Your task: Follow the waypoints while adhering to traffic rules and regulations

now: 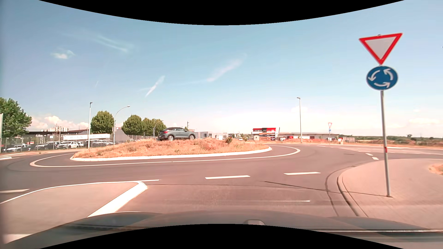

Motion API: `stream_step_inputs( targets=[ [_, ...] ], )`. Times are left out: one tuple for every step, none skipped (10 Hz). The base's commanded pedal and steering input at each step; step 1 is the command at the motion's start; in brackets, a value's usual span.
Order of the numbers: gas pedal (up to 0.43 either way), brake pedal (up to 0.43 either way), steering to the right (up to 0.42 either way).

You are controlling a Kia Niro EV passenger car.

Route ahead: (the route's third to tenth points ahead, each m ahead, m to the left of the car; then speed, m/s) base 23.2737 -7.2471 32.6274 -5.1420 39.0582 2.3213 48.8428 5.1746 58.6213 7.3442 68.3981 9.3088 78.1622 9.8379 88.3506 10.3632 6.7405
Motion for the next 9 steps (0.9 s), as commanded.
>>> stream_step_inputs(
  targets=[
    [0.000,0.159,0.143],
    [0.000,0.128,0.165],
    [0.000,0.104,0.177],
    [0.000,0.073,0.190],
    [0.000,0.043,0.200],
    [0.000,0.006,0.211],
    [0.000,0.000,0.221],
    [0.000,0.000,0.231],
    [0.000,0.000,0.236]
  ],
)
